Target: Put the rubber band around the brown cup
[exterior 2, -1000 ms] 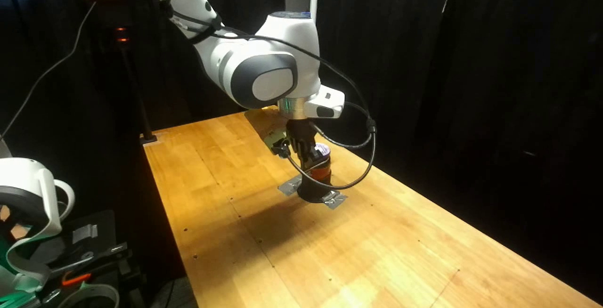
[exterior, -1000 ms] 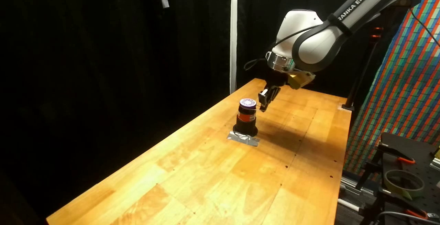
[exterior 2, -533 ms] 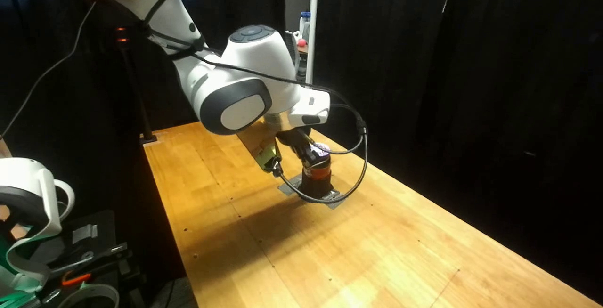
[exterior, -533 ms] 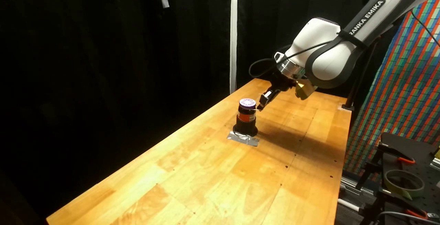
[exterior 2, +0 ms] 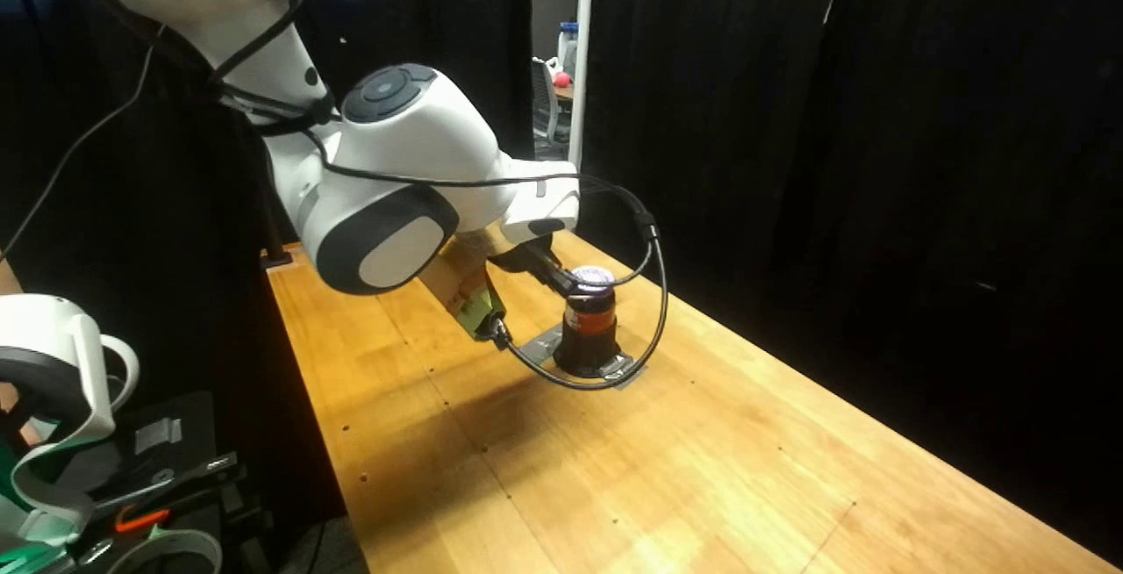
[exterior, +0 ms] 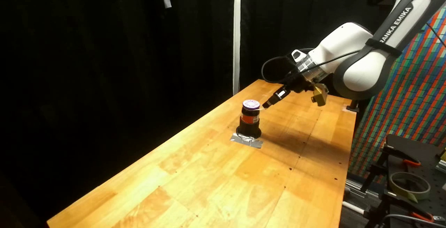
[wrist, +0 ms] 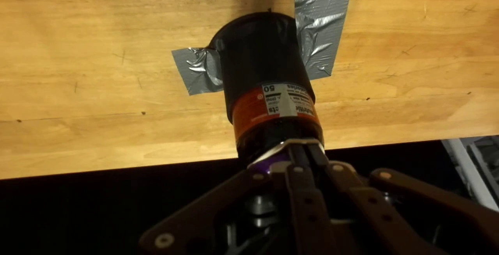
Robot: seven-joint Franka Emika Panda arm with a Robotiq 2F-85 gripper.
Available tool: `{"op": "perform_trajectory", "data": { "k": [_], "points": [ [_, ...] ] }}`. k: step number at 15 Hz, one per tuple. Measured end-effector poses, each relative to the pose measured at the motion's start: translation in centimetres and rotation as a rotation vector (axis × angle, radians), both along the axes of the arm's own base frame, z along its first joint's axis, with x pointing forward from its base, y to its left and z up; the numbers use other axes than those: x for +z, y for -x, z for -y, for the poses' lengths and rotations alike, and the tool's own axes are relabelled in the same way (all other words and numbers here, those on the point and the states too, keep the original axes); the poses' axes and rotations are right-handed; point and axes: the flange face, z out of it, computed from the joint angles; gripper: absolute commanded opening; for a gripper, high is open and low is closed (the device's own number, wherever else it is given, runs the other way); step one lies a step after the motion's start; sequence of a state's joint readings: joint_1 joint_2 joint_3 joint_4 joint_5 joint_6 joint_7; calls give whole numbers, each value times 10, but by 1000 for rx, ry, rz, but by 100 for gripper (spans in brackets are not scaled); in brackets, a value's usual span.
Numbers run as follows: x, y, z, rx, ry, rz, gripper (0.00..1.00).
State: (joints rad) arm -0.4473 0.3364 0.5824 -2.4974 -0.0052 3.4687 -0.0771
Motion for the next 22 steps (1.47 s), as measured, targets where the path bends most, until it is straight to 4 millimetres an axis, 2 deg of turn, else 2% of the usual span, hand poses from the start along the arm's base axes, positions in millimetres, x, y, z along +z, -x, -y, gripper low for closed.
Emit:
{"op": "perform_trajectory", "data": {
  "k": [4,9,15,21,22],
  "points": [
    [-6,18,21,72,-13,72,8],
    [-17,26,41,156,-33,96,8],
    [-24,31,44,231,-80,161,8],
    [-27,27,44,255,-109,305,8],
    [-30,25,44,256,-101,328,13]
  ]
}}
